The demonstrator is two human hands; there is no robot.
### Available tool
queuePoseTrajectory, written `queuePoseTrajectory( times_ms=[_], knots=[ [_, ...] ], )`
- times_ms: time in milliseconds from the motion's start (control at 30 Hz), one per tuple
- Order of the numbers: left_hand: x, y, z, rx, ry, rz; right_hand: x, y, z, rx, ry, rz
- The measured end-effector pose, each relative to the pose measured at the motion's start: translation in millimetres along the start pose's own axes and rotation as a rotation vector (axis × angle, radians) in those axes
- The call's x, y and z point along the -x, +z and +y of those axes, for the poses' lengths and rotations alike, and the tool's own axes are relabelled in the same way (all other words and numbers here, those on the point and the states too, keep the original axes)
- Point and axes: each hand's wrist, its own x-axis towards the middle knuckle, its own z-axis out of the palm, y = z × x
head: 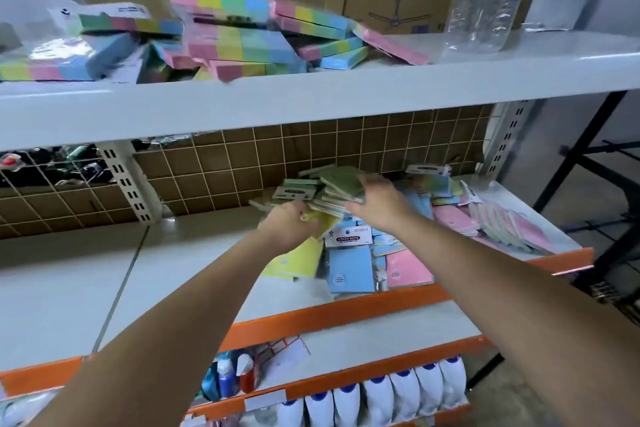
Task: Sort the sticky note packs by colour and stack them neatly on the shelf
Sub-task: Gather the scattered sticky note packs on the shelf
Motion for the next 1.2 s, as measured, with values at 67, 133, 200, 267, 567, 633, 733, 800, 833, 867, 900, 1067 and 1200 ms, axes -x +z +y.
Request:
queuePoseTrajectory(
  times_ms=[67,133,200,267,567,633,733,800,833,867,900,1067,1200],
  knots=[
    [-5,0,2,0.07,-0.005,-0.019,-6,3,-4,0.018,0.02,-0.037],
    [-7,1,5,0.149,0.003,-0.024,-7,8,-6,0.066,0.019,-0.066],
    [-10,3,8,0.238,-0.006,-0.035,-8,13,-5,0.065,0.021,-0.01],
    [-16,4,7,0.323,-0.05,-0.036,-3,12,-4,0.055,0.001,0.035],
    [-33,7,18,0.799,-0.265,-0.007,32,10,1,0.031,-0.214,0.083],
    [-35,9,20,0.888,-0.285,-0.016,45,11,-4,0.027,-0.267,0.057],
    [-34,13,18,1.029,-0.298,-0.047,58,11,-11,0.028,-0.34,0.014],
    [-30,12,15,1.103,-0.29,-0.073,63,10,-14,0.06,-0.361,-0.026],
    [-29,11,13,1.121,-0.293,-0.07,64,8,-15,0.073,-0.351,-0.044],
    [-28,10,11,1.129,-0.306,-0.052,63,7,-16,0.064,-0.308,-0.052],
    [-28,8,10,1.133,-0.324,-0.024,62,5,-17,0.022,-0.234,-0.03],
    [-27,-1,1,1.132,-0.381,0.067,26,3,-16,-0.274,0.395,0.172],
    [-27,-4,-4,1.149,-0.413,0.088,-3,9,-23,-0.556,0.655,0.054]
  ],
)
